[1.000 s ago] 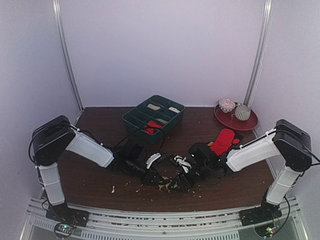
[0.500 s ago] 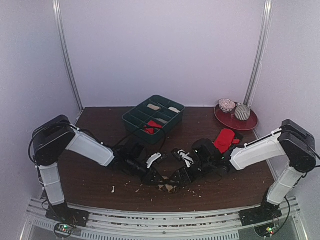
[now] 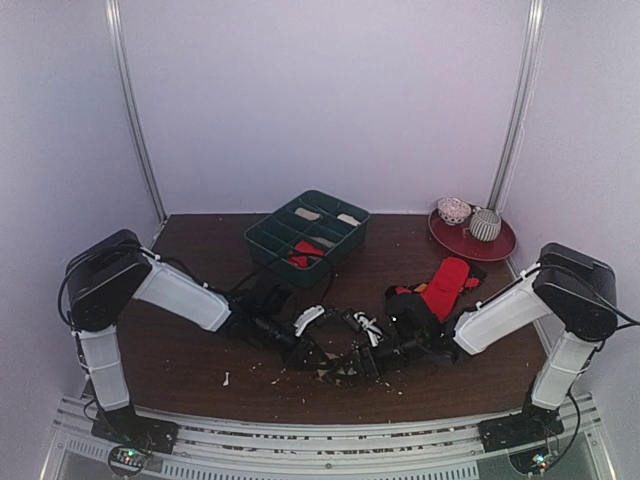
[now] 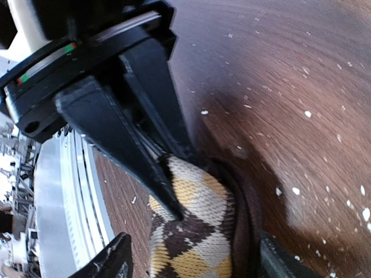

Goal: Roll the socks
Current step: Pick up the sock from the center of the board.

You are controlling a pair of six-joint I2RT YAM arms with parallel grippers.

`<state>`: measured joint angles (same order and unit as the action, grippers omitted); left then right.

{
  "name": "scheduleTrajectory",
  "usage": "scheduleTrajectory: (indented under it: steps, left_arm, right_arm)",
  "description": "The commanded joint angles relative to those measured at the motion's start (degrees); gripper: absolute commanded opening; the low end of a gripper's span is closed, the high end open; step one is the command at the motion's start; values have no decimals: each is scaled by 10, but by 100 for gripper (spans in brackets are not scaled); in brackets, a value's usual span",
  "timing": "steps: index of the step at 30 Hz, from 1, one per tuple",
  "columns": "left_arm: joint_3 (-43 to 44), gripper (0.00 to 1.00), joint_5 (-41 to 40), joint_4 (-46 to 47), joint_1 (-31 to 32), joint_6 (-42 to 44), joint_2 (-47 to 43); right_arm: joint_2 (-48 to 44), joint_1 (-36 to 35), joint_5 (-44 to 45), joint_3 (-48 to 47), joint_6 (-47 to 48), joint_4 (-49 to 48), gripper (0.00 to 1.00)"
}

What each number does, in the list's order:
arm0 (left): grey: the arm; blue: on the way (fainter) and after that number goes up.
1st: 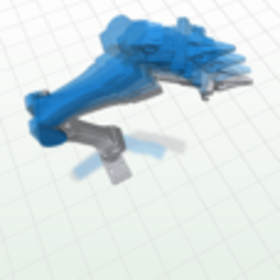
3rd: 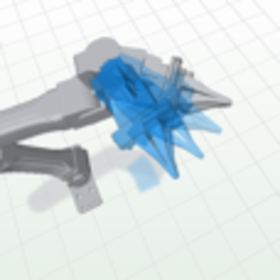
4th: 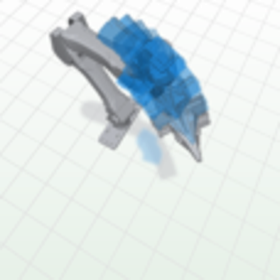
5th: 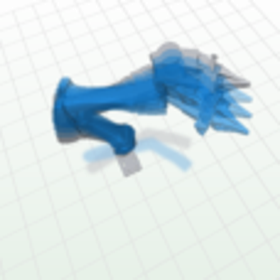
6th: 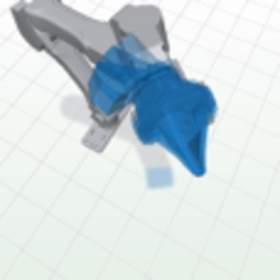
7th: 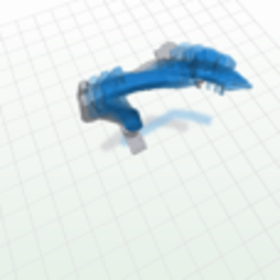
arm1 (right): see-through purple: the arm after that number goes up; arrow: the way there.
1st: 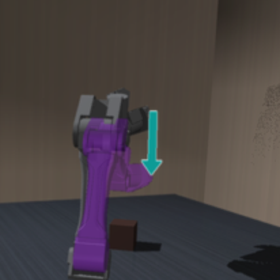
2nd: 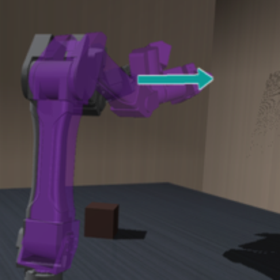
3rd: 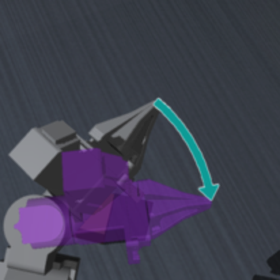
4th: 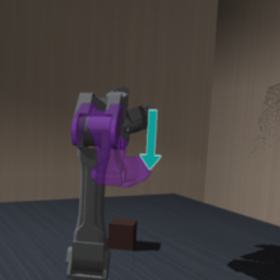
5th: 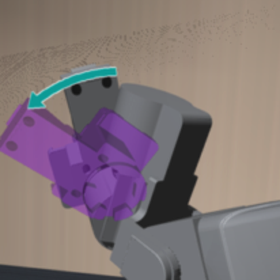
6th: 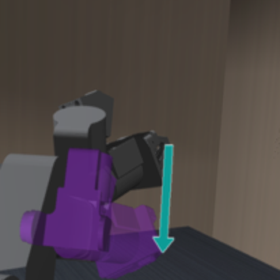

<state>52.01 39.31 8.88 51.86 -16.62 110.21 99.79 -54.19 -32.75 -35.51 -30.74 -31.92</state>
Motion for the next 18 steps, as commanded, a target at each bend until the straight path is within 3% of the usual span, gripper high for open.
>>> scheduleTrajectory:
  steps: [1, 5, 10, 13, 15, 18]
  left_arm:
    - [-29, 0, -107, -131, 5, 17, 59]
    - [-29, 0, -107, -130, 5, 17, 59]
    - [-27, 0, -121, -127, 5, 13, 50]
    - [-26, 1, -157, -125, 5, 11, 12]
    - [-22, 27, -204, -134, 2, 8, -25]
    - [-15, 47, -255, -149, -9, 5, -86]
  right_arm:
    - [12, -11, -25, 18, -23, 7, 63]
    - [39, -11, -24, 1, -24, 1, 44]
    - [79, -12, -35, -3, -33, -22, 1]
    - [72, -9, -13, 9, -36, -28, 0]
    - [60, -5, 0, 16, -38, -28, 0]
    - [40, 2, 12, 14, -37, -18, 0]
